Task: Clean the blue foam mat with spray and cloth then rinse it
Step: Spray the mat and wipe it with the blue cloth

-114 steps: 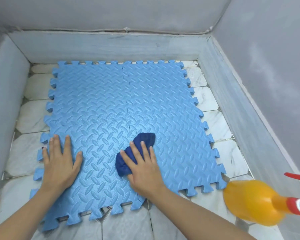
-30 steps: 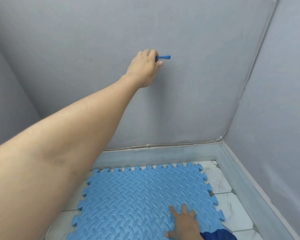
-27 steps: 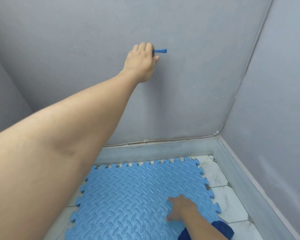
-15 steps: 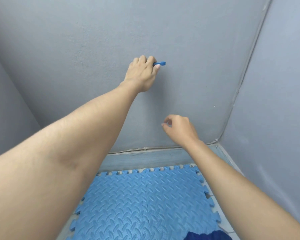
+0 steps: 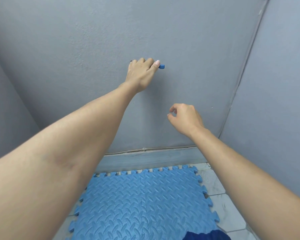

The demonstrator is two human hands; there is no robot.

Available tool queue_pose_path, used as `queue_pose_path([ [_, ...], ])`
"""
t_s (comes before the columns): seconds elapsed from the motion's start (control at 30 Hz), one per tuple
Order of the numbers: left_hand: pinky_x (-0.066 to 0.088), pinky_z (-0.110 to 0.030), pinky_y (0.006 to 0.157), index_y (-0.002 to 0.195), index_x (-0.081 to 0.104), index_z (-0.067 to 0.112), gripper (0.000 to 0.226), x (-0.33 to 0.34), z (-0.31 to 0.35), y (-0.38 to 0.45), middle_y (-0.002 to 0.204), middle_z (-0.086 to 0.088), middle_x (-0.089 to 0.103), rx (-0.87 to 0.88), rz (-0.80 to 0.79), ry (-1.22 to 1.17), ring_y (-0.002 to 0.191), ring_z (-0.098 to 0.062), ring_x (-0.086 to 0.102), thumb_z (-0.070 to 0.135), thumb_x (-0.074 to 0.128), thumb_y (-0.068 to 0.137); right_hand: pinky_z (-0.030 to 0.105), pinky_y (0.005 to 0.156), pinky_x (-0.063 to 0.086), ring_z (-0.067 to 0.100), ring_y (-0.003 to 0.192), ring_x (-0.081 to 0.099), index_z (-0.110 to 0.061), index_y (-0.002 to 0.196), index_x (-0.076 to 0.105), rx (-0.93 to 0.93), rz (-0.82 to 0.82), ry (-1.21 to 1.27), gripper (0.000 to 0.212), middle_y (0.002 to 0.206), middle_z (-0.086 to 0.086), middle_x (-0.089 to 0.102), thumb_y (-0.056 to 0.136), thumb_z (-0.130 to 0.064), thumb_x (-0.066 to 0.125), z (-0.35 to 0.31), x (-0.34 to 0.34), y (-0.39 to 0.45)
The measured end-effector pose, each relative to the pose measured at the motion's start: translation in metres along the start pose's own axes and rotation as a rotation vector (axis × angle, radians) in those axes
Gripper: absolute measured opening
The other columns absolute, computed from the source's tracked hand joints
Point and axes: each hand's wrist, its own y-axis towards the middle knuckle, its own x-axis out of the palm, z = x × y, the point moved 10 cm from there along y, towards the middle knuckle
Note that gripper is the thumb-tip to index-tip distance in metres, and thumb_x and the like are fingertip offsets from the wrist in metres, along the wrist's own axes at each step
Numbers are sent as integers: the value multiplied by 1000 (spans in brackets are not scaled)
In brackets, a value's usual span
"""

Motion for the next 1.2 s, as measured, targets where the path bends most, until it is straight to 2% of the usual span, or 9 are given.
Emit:
queue_pose_path([
  [0.13, 29, -38, 103, 100, 62, 13, 49, 1, 0, 0, 111, -14, 57, 22, -17, -65, 115, -33, 42, 53, 33, 98, 35, 86, 48, 29, 112, 60, -23, 118, 65, 3, 7, -15, 31, 120, 4, 67, 90, -34, 57, 1, 2, 0],
  [0.3, 30, -37, 106, 101, 67, 26, 45, 1, 1, 2, 110, -8, 59, 40, -19, -117, 116, -30, 42, 60, 39, 93, 35, 88, 47, 29, 115, 59, -22, 119, 65, 9, 7, -32, 33, 122, 5, 66, 90, -34, 57, 2, 4, -1],
  [0.43, 32, -36, 104, 99, 69, 20, 72, 3, -1, 1, 105, -6, 61, 26, -19, -143, 112, -27, 43, 77, 32, 75, 35, 89, 48, 29, 115, 59, -22, 120, 64, 17, 12, -37, 33, 122, 6, 66, 90, -34, 57, 3, 4, -2],
  [0.6, 31, -37, 105, 96, 66, 11, 57, 0, 0, 1, 103, -10, 58, 21, 7, -160, 115, -29, 41, 63, 44, 90, 37, 89, 48, 30, 115, 59, -21, 121, 64, 18, 9, -46, 34, 122, 7, 66, 90, -33, 57, 1, 4, -2],
  [0.73, 32, -36, 103, 97, 67, 11, 60, 0, -1, 1, 95, -3, 53, 15, -4, -171, 114, -27, 42, 65, 44, 88, 37, 90, 48, 30, 116, 58, -22, 120, 64, 28, 2, -50, 33, 123, 7, 66, 90, -32, 57, 1, 3, -3],
  [1.0, 34, -34, 103, 98, 68, 11, 65, 2, -2, 1, 93, 1, 51, -3, -28, -202, 115, -25, 39, 69, 43, 84, 38, 90, 48, 31, 115, 58, -21, 120, 64, 48, -2, -52, 33, 121, 7, 66, 88, -29, 57, 5, -1, -3],
  [1.1, 35, -35, 102, 87, 63, 10, 61, 3, -2, 0, 90, 1, 50, -5, -29, -201, 116, -26, 40, 68, 45, 85, 37, 89, 48, 31, 115, 59, -22, 121, 64, 51, -6, -61, 34, 122, 6, 66, 88, -28, 57, 6, 2, -4],
  [1.2, 37, -34, 100, 72, 49, 19, 51, 0, -2, -2, 77, 6, 45, -11, -32, -188, 114, -25, 40, 68, 46, 85, 38, 90, 48, 30, 115, 59, -22, 121, 64, 52, -10, -60, 34, 122, 6, 65, 89, -29, 57, 6, 5, -6],
])
